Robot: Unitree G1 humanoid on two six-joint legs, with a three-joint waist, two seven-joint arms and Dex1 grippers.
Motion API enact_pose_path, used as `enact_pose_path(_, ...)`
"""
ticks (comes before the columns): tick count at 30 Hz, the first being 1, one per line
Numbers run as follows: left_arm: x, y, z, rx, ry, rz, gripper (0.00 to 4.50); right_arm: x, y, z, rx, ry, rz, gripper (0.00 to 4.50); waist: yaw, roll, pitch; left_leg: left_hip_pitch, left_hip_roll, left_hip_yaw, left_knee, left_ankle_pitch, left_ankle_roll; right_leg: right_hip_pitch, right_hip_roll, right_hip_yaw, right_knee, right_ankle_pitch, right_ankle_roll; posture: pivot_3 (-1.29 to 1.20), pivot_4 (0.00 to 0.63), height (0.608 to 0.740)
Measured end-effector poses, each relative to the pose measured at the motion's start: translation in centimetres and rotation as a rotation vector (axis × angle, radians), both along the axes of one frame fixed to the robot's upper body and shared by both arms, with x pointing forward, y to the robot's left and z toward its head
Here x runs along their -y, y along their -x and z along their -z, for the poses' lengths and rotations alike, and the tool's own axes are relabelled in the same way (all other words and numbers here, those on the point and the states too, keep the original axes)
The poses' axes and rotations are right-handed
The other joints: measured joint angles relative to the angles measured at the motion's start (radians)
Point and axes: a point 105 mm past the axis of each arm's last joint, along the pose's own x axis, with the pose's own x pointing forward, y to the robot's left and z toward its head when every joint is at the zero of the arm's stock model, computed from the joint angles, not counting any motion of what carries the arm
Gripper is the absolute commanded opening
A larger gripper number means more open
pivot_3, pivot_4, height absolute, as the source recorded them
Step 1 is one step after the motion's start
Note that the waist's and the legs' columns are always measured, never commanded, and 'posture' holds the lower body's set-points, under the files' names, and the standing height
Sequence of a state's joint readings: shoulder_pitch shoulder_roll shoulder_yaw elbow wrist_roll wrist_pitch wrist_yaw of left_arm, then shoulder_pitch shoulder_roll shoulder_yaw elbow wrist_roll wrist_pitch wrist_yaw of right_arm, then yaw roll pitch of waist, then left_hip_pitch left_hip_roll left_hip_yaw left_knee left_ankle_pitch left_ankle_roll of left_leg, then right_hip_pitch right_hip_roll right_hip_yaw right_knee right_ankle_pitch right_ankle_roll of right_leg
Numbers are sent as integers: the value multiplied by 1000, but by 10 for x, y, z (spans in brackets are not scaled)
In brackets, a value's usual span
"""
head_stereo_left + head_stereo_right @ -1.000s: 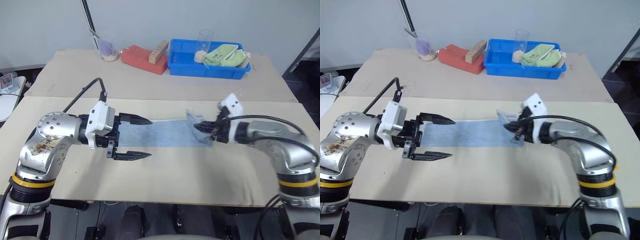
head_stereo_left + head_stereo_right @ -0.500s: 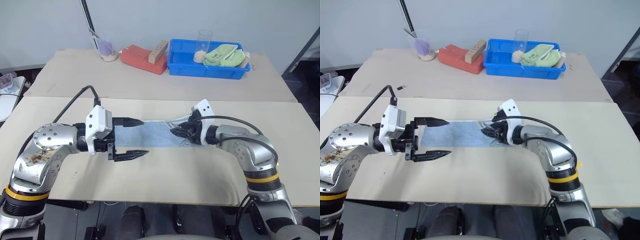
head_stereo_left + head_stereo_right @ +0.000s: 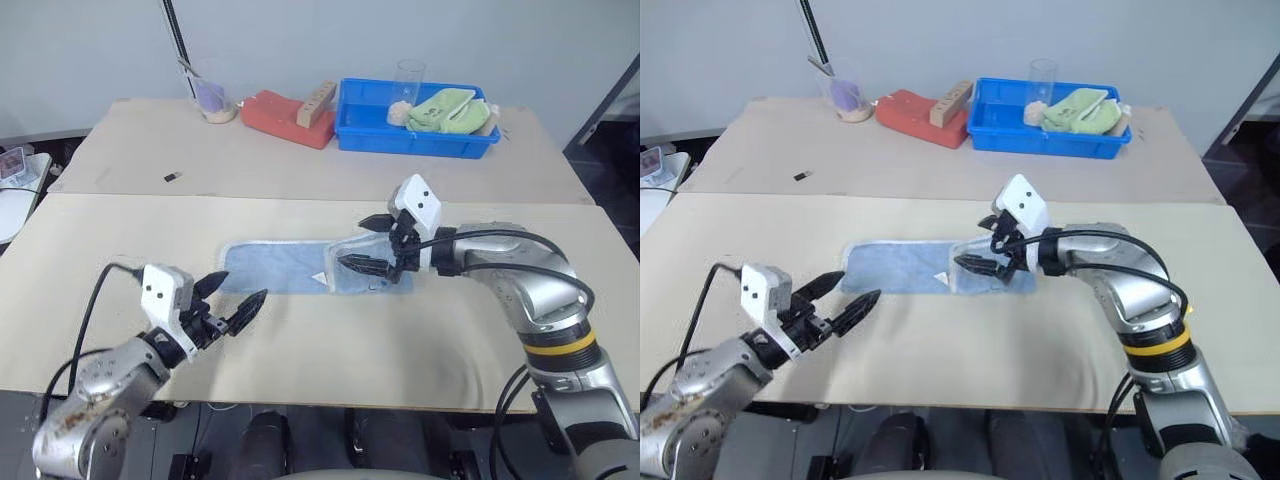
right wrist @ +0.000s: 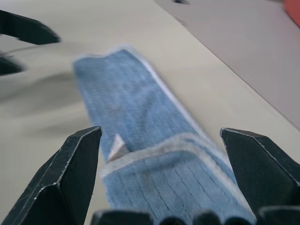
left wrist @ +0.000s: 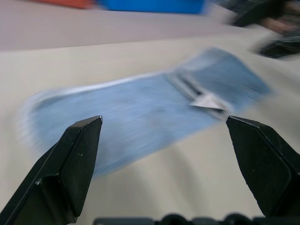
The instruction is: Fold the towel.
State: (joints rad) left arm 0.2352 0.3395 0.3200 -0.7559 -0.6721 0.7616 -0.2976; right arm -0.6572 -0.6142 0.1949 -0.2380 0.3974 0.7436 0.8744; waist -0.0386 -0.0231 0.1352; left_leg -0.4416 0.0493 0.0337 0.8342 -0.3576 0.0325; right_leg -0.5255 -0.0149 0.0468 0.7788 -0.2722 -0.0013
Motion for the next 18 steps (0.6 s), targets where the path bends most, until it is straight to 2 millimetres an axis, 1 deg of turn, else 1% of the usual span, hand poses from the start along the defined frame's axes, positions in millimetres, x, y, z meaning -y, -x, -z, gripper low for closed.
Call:
enact_pose_path(4, -16, 2, 16, -100, 113, -278, 4500, 0, 0, -10, 36, 13, -78, 4470, 3, -1, 0, 0, -1, -1, 0, 0, 0, 1, 0, -1, 0, 0, 0, 0, 150, 661)
enact_pose_path(6, -22, 2, 21, -137, 162, -392, 4500, 1, 1, -10, 29, 25, -120, 4470, 5, -1, 0, 0, -1, -1, 0, 0, 0, 1, -1, -1, 0, 0, 0, 0, 150, 661)
enact_pose_path(8, -25, 1, 27, -183, 180, -459, 4500, 0, 5, -11, 18, 37, -172, 4470, 5, -1, 0, 0, -2, -1, 0, 0, 0, 1, -1, -1, 0, 0, 0, 0, 150, 661)
enact_pose_path(11, -21, -5, 32, -236, 181, -466, 4500, -2, 12, -16, 15, 40, -256, 4470, 4, -1, 0, 0, -2, -2, 0, 0, 0, 1, -1, -2, 0, 0, 0, 0, 150, 661)
enact_pose_path(14, -10, -18, 31, -267, 234, -458, 4500, -3, 15, -21, 12, 47, -306, 4470, 6, -1, 0, 0, -2, -2, 0, 0, 0, 1, -1, -2, 0, 0, -1, 0, 150, 661)
enact_pose_path(18, -1, -34, 28, -301, 272, -468, 4500, -2, 16, -22, -4, 52, -336, 4470, 9, -1, 0, 0, -3, -3, 0, 0, 0, 2, -2, -2, 0, 5, -8, 0, 150, 661)
